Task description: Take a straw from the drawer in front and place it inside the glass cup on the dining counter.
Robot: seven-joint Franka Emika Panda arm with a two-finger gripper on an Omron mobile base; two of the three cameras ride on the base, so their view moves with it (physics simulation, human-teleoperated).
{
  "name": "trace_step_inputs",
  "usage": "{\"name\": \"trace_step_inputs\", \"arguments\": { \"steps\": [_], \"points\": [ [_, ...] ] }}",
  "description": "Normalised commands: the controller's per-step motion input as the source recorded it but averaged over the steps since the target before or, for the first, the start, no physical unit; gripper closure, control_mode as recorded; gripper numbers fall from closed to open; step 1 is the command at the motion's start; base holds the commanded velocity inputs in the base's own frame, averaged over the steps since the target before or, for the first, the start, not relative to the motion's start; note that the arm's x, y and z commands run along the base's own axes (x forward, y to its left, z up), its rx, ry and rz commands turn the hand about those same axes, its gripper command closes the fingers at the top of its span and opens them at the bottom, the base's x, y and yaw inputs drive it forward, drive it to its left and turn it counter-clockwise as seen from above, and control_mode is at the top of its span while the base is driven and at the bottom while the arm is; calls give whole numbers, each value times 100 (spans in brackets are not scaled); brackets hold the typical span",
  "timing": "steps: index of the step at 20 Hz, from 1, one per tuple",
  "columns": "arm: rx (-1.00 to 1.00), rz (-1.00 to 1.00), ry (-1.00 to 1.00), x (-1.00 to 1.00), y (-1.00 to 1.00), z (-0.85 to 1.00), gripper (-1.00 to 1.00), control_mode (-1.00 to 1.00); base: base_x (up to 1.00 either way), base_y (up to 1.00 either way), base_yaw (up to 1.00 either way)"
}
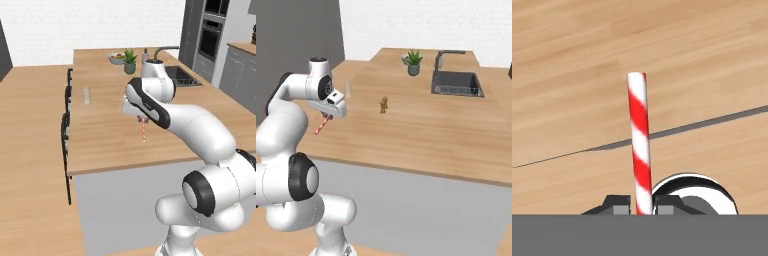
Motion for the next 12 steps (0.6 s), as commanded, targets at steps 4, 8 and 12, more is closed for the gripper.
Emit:
{"name": "trace_step_inputs", "arguments": {
  "steps": [4, 8, 12],
  "points": [
    [0, 0, 0, 0, 0, 0, 100, 100, 12, 100, -26],
    [0, 0, 0, 0, 0, 0, 100, 100, 22, 100, -34],
    [0, 0, 0, 0, 0, 0, 100, 100, 23, 100, -41]
  ]
}}
